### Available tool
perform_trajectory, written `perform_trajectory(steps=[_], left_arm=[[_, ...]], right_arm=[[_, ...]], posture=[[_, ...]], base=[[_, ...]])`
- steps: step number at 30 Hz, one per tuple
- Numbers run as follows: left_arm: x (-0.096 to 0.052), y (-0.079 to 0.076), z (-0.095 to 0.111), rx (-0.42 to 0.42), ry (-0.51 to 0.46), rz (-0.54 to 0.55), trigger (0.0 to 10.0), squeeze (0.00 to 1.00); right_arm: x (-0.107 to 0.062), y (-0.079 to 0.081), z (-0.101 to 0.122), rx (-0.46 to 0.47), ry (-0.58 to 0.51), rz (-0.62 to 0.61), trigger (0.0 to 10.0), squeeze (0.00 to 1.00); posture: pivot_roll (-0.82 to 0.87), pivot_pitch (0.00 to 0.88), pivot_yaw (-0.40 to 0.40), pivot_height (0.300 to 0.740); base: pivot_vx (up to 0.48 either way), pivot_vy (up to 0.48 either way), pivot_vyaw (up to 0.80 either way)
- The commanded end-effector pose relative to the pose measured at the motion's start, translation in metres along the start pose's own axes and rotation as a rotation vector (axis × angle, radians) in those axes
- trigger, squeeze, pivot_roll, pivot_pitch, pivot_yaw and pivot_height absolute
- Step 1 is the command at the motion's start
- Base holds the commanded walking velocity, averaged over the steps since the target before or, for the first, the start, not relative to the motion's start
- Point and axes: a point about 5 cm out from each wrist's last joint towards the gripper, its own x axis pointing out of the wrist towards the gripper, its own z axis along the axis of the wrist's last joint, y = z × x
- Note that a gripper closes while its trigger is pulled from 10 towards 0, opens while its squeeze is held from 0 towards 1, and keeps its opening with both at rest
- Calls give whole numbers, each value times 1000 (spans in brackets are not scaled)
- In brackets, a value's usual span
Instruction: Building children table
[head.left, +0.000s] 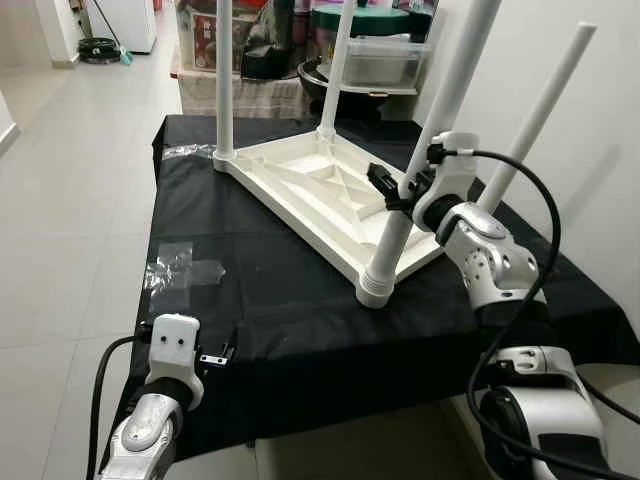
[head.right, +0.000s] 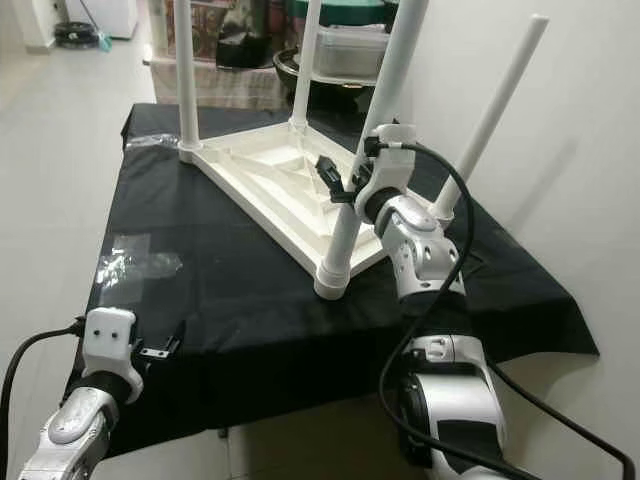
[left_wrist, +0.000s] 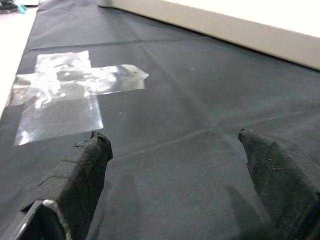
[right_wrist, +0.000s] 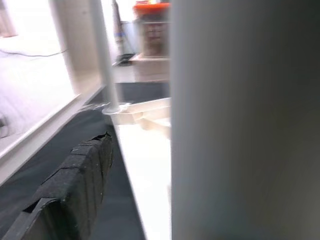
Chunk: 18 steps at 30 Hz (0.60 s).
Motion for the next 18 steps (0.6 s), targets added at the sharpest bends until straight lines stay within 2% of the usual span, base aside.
perform_trajectory(steps=[1, 3, 9, 12, 13, 15, 16, 17, 18], left_arm=[[0, -2, -5, 1, 16, -5, 10000, 0], [1, -2, -3, 1, 12, -5, 10000, 0], [-1, -1, -3, 6, 12, -2, 10000, 0], [-2, 0, -4, 9, 14, -3, 10000, 0], [-3, 0, -4, 9, 15, -2, 10000, 0], [-3, 0, -4, 9, 15, -2, 10000, 0], [-3, 1, -4, 10, 16, -1, 10000, 0], [-3, 1, -4, 10, 16, -1, 10000, 0], [-3, 0, -4, 12, 16, -3, 10000, 0]], right_arm=[[3, -4, -9, -41, 37, 78, 3608, 0], [6, -3, -18, -66, 74, 137, 0, 0], [6, 0, -23, -41, 93, 199, 0, 0], [4, -6, -27, -21, 116, 134, 0, 0], [5, -9, -29, -21, 129, 68, 0, 0], [5, -9, -29, -21, 129, 68, 0, 0], [4, -18, -35, -7, 142, -127, 0, 0], [4, -18, -35, -7, 142, -127, 0, 0], [2, -21, -43, 1, 143, -302, 0, 0]], posture=[[35, 0, -158, 740], [39, 0, -160, 740], [52, 0, -167, 740], [57, 0, -169, 740], [57, 0, -168, 740], [57, 0, -168, 740], [52, 0, -163, 740], [52, 0, -163, 740], [53, 0, -164, 740]], base=[[0, 0, 0], [0, 0, 0], [0, 0, 0], [0, 0, 0], [0, 0, 0], [0, 0, 0], [0, 0, 0], [0, 0, 0], [0, 0, 0]])
